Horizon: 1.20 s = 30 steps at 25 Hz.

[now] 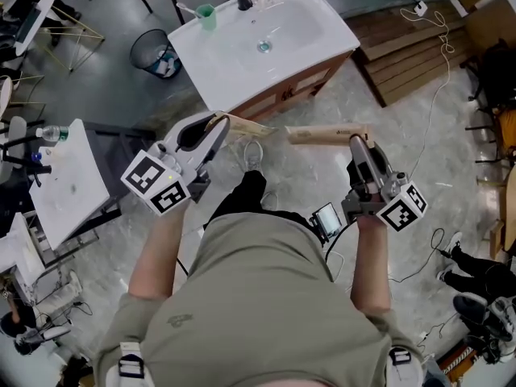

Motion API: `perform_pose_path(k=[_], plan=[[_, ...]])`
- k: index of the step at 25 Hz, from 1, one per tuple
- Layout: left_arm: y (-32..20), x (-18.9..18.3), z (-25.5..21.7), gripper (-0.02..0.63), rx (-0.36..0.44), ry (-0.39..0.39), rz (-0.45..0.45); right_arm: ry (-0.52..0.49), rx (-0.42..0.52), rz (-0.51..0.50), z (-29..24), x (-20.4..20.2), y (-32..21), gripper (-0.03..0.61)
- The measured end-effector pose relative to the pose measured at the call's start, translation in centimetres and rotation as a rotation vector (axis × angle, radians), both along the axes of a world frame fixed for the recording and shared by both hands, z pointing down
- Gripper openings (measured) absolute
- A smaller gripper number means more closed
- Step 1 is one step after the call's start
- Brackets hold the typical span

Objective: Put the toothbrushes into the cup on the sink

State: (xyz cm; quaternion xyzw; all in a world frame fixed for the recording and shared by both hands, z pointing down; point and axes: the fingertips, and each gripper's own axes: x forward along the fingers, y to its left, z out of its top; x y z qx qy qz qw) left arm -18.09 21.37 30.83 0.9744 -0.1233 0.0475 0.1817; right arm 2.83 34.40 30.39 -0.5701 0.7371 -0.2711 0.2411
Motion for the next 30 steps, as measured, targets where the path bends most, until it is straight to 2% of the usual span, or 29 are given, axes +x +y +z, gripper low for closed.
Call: perform_pose_path(k=[10,30], plan=[[-4.5,1.8,0.2,0.041,-0.009,0.004,0.016,-0.002,-0.014,0.014,0.1,1.4,-4.3,0.048],[-17.7,3.9,0.9,0.041,-0.031,0.018,0.022,0.014,-0.065,0.033,0.7,2.7,-16.6,0.048]])
